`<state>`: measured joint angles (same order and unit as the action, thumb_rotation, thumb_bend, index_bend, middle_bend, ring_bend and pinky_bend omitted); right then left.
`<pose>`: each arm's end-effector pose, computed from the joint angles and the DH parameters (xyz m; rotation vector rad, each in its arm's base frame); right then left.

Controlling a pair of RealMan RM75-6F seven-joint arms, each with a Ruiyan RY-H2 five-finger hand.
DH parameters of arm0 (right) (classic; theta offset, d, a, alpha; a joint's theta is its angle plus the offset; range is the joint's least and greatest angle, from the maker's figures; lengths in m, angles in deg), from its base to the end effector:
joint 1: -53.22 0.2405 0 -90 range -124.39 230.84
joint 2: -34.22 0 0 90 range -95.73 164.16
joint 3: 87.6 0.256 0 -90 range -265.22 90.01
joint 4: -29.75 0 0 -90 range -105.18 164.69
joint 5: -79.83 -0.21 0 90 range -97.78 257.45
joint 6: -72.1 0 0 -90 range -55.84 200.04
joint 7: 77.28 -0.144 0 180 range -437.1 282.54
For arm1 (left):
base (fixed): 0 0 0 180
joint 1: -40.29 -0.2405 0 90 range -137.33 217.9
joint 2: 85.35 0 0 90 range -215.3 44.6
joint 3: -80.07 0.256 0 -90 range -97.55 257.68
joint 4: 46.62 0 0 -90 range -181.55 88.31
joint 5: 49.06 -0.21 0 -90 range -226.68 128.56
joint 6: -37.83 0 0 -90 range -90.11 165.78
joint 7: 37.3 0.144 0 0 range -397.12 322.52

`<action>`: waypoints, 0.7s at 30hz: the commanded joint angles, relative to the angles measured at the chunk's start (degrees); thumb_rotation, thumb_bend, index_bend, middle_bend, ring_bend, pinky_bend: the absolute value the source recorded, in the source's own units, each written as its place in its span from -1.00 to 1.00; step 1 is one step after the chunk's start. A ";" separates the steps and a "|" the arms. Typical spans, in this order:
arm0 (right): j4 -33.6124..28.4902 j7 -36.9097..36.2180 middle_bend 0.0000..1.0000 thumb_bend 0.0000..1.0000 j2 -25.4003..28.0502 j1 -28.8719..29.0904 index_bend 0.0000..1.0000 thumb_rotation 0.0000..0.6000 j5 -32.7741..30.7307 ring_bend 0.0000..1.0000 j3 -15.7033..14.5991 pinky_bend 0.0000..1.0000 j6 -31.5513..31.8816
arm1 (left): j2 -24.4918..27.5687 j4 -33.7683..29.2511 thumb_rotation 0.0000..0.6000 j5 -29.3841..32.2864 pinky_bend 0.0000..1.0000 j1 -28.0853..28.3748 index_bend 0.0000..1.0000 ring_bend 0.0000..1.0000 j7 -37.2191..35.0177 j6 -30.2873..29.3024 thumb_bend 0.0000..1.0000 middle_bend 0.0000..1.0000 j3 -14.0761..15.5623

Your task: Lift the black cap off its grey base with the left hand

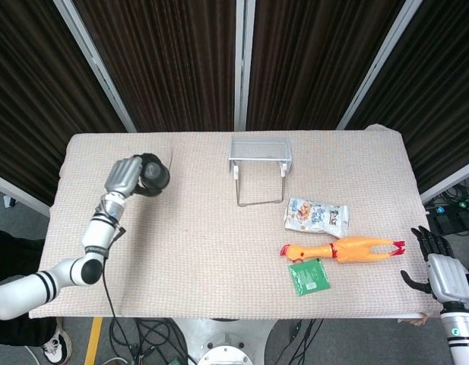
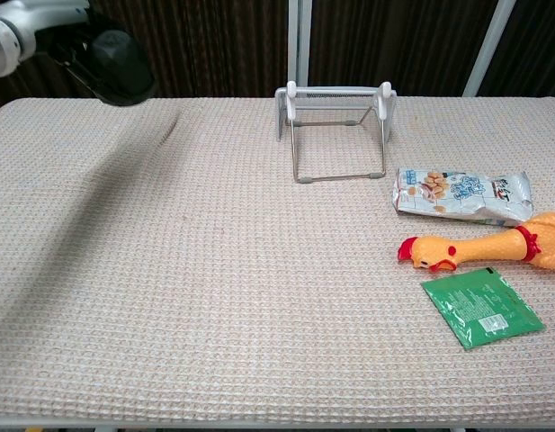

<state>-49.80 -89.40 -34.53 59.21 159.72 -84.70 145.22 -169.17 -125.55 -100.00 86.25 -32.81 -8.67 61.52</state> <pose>-0.3713 -0.1876 0.1384 1.3245 -1.1428 0.7923 -0.1595 0.4086 0.0330 -1.5728 -1.2908 -1.0354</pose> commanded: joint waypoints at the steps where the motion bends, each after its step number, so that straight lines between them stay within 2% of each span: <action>1: 0.05 -0.16 -1.00 -0.62 0.08 -0.09 -1.00 1.00 -0.15 -1.00 0.18 -1.00 0.25 | 0.56 -24.42 1.00 -16.81 -0.25 -3.13 -0.26 -0.43 -4.33 4.43 -0.55 -0.24 8.84; 3: 0.13 -0.38 -1.00 -0.62 0.17 -0.16 -1.00 1.00 -0.30 -1.00 0.23 -1.00 0.24 | -0.17 -25.27 1.00 -19.06 -0.24 -3.28 -0.27 -0.42 -6.03 4.53 -0.55 -0.23 9.60; 6: 0.51 -0.78 -1.00 -0.63 0.15 -0.17 -1.00 1.00 -0.60 -1.00 0.26 -1.00 -0.09 | -1.19 -20.24 1.00 -18.43 -0.24 -2.83 -0.27 -0.42 -6.14 2.89 -0.55 -0.23 8.21; 9: 0.99 -1.10 -1.00 -0.62 -0.08 -0.06 -1.00 1.00 -0.84 -1.00 0.25 -1.00 -0.60 | -2.73 -10.84 1.00 -13.17 -0.24 -1.85 -0.26 -0.42 -3.86 0.50 -0.55 -0.22 5.28; 13: 1.15 -1.16 -1.00 -0.62 -0.18 0.00 -1.00 1.00 -0.75 -1.00 0.29 -1.00 -0.60 | -7.35 6.26 1.00 -4.65 -0.24 0.21 -0.26 -0.42 3.60 -5.92 -0.55 -0.23 0.06; 16: 1.01 -1.16 -1.00 -0.62 -0.02 -0.10 -1.00 1.00 -0.82 -1.00 0.39 -1.00 -0.37 | -8.43 12.76 1.00 -0.13 -0.25 1.56 -0.26 -0.42 4.76 -6.84 -0.55 -0.23 -3.48; 18: 0.96 -1.17 -1.00 -0.62 0.06 -0.13 -1.00 1.00 -0.94 -1.00 0.47 -1.00 -0.34 | -8.02 13.65 1.00 0.70 -0.25 1.84 -0.26 -0.42 4.20 -6.80 -0.55 -0.23 -4.66; 21: 1.03 -1.09 -1.00 -0.62 -0.05 -0.06 -1.00 1.00 -0.95 -1.00 0.38 -1.00 -0.62 | -6.88 11.22 1.00 -0.49 -0.25 1.40 -0.27 -0.42 3.47 -7.05 -0.55 -0.23 -4.31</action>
<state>-48.79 -90.50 -34.56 59.13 158.77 -84.31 144.62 -174.57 -117.74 -105.29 86.52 -31.30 -12.61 60.88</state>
